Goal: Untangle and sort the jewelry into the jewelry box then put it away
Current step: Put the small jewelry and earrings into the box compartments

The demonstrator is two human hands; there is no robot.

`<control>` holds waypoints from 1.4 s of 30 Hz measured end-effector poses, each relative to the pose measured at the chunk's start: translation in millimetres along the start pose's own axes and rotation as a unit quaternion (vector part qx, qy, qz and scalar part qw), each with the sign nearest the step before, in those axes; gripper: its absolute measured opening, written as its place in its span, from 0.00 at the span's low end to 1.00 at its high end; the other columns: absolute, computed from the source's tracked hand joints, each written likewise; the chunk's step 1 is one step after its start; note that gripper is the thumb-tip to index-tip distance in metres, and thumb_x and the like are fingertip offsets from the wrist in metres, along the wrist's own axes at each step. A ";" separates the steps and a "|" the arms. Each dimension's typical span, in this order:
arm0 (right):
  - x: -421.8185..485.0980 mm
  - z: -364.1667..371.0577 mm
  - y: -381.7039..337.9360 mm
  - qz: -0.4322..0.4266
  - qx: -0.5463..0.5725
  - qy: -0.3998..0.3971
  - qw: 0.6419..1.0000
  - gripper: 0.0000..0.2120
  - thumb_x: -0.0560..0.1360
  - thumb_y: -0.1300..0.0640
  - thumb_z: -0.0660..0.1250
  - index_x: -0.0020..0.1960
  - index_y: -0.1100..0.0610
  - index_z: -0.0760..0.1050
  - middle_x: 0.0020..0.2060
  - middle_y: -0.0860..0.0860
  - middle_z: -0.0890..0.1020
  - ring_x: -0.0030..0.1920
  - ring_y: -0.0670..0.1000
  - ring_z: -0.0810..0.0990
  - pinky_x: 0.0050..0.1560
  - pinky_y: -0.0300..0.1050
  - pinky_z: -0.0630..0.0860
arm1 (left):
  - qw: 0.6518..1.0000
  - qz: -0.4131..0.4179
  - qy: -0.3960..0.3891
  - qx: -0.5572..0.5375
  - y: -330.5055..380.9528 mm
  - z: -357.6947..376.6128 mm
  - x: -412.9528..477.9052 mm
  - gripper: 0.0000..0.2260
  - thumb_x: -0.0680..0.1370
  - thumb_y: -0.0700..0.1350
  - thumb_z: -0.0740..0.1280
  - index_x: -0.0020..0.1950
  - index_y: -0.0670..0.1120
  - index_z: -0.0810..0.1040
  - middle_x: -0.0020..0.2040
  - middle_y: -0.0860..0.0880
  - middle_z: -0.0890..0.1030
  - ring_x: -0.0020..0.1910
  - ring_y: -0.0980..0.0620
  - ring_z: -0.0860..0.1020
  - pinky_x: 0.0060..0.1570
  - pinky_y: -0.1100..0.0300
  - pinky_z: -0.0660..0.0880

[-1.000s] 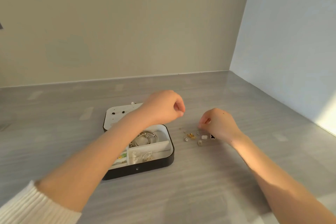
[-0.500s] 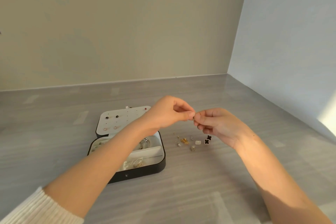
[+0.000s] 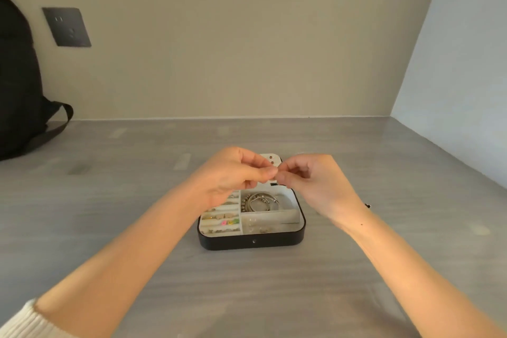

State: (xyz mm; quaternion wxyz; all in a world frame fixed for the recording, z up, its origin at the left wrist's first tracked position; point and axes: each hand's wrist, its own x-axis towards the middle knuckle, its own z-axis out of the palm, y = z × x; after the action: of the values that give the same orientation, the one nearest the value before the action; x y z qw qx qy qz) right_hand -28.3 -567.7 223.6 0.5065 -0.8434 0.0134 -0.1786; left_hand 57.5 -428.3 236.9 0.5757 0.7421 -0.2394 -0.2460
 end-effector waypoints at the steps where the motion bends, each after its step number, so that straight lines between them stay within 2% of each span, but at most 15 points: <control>1: 1.5 6.7 -3.4 -0.003 0.002 -0.013 1.000 0.06 0.72 0.62 0.69 0.38 0.54 0.81 0.33 0.48 0.82 0.32 0.41 0.76 0.38 0.33 0.72 | 1.000 -0.001 -0.004 -0.007 -3.8 -7.5 -4.5 0.01 0.72 0.39 0.71 0.42 0.43 0.80 0.31 0.53 0.79 0.35 0.55 0.71 0.42 0.63 0.71; 5: 9.0 27.6 -12.0 0.007 0.055 -0.082 0.995 0.06 0.72 0.62 0.70 0.38 0.53 0.81 0.31 0.45 0.82 0.31 0.40 0.76 0.36 0.30 0.71 | 1.000 0.005 0.001 -0.020 -18.3 -34.9 -19.8 0.02 0.75 0.39 0.67 0.44 0.42 0.79 0.29 0.55 0.79 0.33 0.58 0.72 0.38 0.66 0.71; 8: 19.1 36.5 -15.5 0.072 0.049 -0.145 0.986 0.02 0.72 0.60 0.71 0.41 0.55 0.81 0.34 0.47 0.83 0.33 0.39 0.77 0.36 0.29 0.71 | 1.000 0.007 0.019 0.004 -26.3 -54.5 -25.7 0.04 0.76 0.40 0.67 0.42 0.44 0.79 0.32 0.55 0.79 0.33 0.59 0.73 0.41 0.64 0.69; 10: 26.8 42.4 -15.4 0.127 -0.014 -0.180 0.975 0.01 0.70 0.57 0.73 0.42 0.53 0.82 0.38 0.44 0.83 0.41 0.38 0.78 0.43 0.31 0.71 | 0.999 -0.005 0.027 0.041 -31.7 -63.0 -27.6 0.03 0.75 0.42 0.67 0.42 0.46 0.80 0.35 0.56 0.80 0.32 0.64 0.74 0.40 0.67 0.67; 12: 33.4 48.7 -15.1 0.167 -0.065 -0.199 0.963 0.03 0.69 0.55 0.74 0.42 0.51 0.82 0.42 0.43 0.82 0.50 0.42 0.77 0.52 0.36 0.68 | 0.997 -0.021 0.033 0.068 -37.8 -67.5 -26.9 0.02 0.74 0.43 0.69 0.45 0.47 0.80 0.40 0.54 0.81 0.39 0.63 0.76 0.41 0.69 0.67; 13: 35.6 51.4 -15.4 0.183 -0.081 -0.204 0.958 0.03 0.69 0.55 0.74 0.42 0.50 0.82 0.41 0.43 0.82 0.51 0.44 0.76 0.53 0.37 0.67 | 0.996 -0.028 0.034 0.077 -40.8 -69.2 -25.9 0.02 0.74 0.43 0.70 0.45 0.47 0.80 0.42 0.54 0.81 0.43 0.62 0.76 0.44 0.69 0.67; 16: 38.9 55.7 -17.5 0.209 -0.124 -0.224 0.944 0.03 0.68 0.55 0.75 0.38 0.49 0.80 0.23 0.39 0.78 0.38 0.43 0.72 0.41 0.36 0.65 | 0.993 -0.047 0.030 0.103 -47.0 -71.8 -22.4 0.02 0.72 0.44 0.72 0.42 0.50 0.81 0.44 0.54 0.81 0.49 0.60 0.76 0.53 0.65 0.67; 18: 40.0 57.3 -19.8 0.216 -0.144 -0.237 0.936 0.04 0.69 0.55 0.74 0.37 0.50 0.80 0.17 0.39 0.74 0.33 0.42 0.69 0.35 0.36 0.63 | 0.991 -0.055 0.019 0.118 -49.3 -72.6 -19.4 0.02 0.72 0.45 0.72 0.42 0.50 0.81 0.43 0.55 0.81 0.47 0.61 0.75 0.50 0.66 0.67; 21: 40.4 59.8 -21.4 0.223 -0.160 -0.226 0.935 0.03 0.69 0.55 0.74 0.39 0.51 0.80 0.15 0.39 0.72 0.33 0.43 0.68 0.35 0.37 0.62 | 0.988 -0.064 0.005 0.143 -51.1 -72.5 -14.0 0.04 0.71 0.46 0.73 0.44 0.49 0.81 0.40 0.57 0.78 0.45 0.60 0.74 0.52 0.64 0.66; 25: 38.9 61.4 -17.8 0.231 -0.143 -0.208 0.940 0.05 0.69 0.55 0.74 0.37 0.51 0.79 0.15 0.39 0.72 0.33 0.43 0.67 0.34 0.37 0.61 | 0.979 -0.088 -0.022 0.185 -47.8 -71.1 -7.0 0.09 0.71 0.48 0.73 0.48 0.48 0.82 0.47 0.54 0.79 0.55 0.55 0.74 0.58 0.62 0.65; 29: 36.8 63.1 -7.3 0.216 -0.104 -0.173 0.955 0.06 0.67 0.60 0.75 0.37 0.52 0.79 0.29 0.44 0.77 0.34 0.44 0.71 0.33 0.35 0.63 | 0.971 -0.093 -0.038 0.215 -43.7 -66.4 -3.5 0.09 0.71 0.47 0.73 0.50 0.46 0.82 0.47 0.52 0.79 0.55 0.55 0.73 0.57 0.62 0.65; 32: 33.3 63.5 -1.5 0.198 -0.086 -0.146 0.965 0.09 0.67 0.62 0.75 0.37 0.54 0.76 0.31 0.47 0.75 0.33 0.45 0.71 0.32 0.34 0.64 | 0.969 -0.093 -0.041 0.226 -42.5 -62.9 -1.7 0.09 0.72 0.46 0.72 0.51 0.45 0.82 0.47 0.51 0.79 0.53 0.55 0.73 0.56 0.63 0.65; 35: 30.0 58.6 0.1 0.183 -0.052 -0.105 0.976 0.06 0.68 0.59 0.74 0.39 0.54 0.77 0.33 0.49 0.76 0.34 0.47 0.72 0.33 0.37 0.65 | 0.965 -0.091 -0.044 0.241 -42.2 -59.7 -0.2 0.09 0.72 0.45 0.72 0.50 0.45 0.82 0.49 0.50 0.79 0.53 0.54 0.73 0.56 0.62 0.66; 39: 22.7 43.1 2.7 0.159 0.007 -0.030 0.987 0.03 0.70 0.57 0.73 0.41 0.55 0.80 0.39 0.54 0.80 0.39 0.49 0.75 0.42 0.41 0.69 | 0.956 -0.092 -0.044 0.275 -42.8 -53.0 0.8 0.09 0.73 0.46 0.72 0.51 0.45 0.82 0.55 0.48 0.80 0.54 0.53 0.73 0.55 0.62 0.67; 42: 14.1 32.1 8.0 0.142 0.035 -0.002 0.989 0.03 0.71 0.59 0.72 0.43 0.59 0.80 0.39 0.55 0.80 0.40 0.48 0.76 0.45 0.40 0.69 | 0.951 -0.094 -0.039 0.293 -42.1 -49.5 1.5 0.10 0.73 0.46 0.71 0.52 0.45 0.82 0.56 0.48 0.79 0.56 0.52 0.73 0.55 0.62 0.68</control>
State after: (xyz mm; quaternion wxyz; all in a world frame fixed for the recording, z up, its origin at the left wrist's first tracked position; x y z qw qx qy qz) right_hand -3.8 -547.1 207.2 0.5562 -0.8149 0.1255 -0.1039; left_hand 93.4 -383.4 206.5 0.2977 0.8868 -0.2526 -0.2472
